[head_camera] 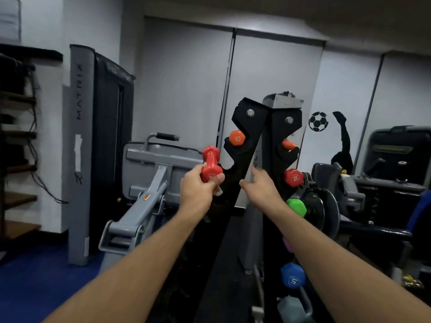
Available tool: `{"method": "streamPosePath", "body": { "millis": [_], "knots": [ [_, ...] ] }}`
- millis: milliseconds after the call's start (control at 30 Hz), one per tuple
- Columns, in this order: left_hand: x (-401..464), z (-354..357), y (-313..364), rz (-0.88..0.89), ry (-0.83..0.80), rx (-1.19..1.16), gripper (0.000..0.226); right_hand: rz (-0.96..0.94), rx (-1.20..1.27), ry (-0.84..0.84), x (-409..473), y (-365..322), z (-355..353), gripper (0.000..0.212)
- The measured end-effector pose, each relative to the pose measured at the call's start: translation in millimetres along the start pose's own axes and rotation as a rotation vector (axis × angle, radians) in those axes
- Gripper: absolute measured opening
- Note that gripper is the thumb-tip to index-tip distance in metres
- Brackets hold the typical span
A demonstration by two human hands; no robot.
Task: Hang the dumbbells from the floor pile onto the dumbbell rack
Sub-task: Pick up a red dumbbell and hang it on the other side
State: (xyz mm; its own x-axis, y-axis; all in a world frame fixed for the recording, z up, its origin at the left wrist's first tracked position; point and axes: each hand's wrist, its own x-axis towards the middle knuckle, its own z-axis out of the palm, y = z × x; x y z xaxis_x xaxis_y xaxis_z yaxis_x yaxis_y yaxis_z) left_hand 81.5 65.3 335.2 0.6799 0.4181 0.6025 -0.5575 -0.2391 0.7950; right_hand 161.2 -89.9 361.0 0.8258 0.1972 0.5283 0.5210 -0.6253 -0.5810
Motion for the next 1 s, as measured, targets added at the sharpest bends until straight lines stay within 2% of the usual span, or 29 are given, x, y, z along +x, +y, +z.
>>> {"method": "streamPosePath", "body": {
  "millis": [133, 233, 367, 500, 800, 933, 1000],
  "knots": [
    [29.5, 7.5, 1.7, -0.038, -0.034, 0.148, 0.029, 0.186, 0.384, -0.08, 6.1, 12.0, 12.9, 0.074],
    [42.3, 13.6, -0.7, -0.034, -0.047, 0.219, 0.029, 0.223, 0.522, -0.024, 13.1, 14.7, 23.7, 0.073],
    [52.0, 24.5, -4.0, -0.042, -0.066, 0.33, 0.028, 0.185, 0.478, 0.013, 16.7, 15.7, 37.3, 0.073],
    [62.6, 32.4, -6.7, -0.042, -0.078, 0.371, 0.032, 0.107, 0.41, 0.063, 17.5, 18.2, 53.4, 0.058],
    [84.4, 40.7, -13.0, -0.036, -0.199, 0.46, 0.033, 0.01, 0.382, 0.128, 20.4, 30.4, 66.0, 0.065],
    [89.4, 42.0, -13.7, -0.072, -0.247, 0.491, 0.048, -0.001, 0.423, 0.117, 19.9, 34.1, 67.4, 0.066],
    [92.2, 39.8, -12.7, -0.082, -0.271, 0.5, 0.047, -0.003, 0.431, 0.113, 19.1, 34.0, 67.0, 0.066]
  ]
}}
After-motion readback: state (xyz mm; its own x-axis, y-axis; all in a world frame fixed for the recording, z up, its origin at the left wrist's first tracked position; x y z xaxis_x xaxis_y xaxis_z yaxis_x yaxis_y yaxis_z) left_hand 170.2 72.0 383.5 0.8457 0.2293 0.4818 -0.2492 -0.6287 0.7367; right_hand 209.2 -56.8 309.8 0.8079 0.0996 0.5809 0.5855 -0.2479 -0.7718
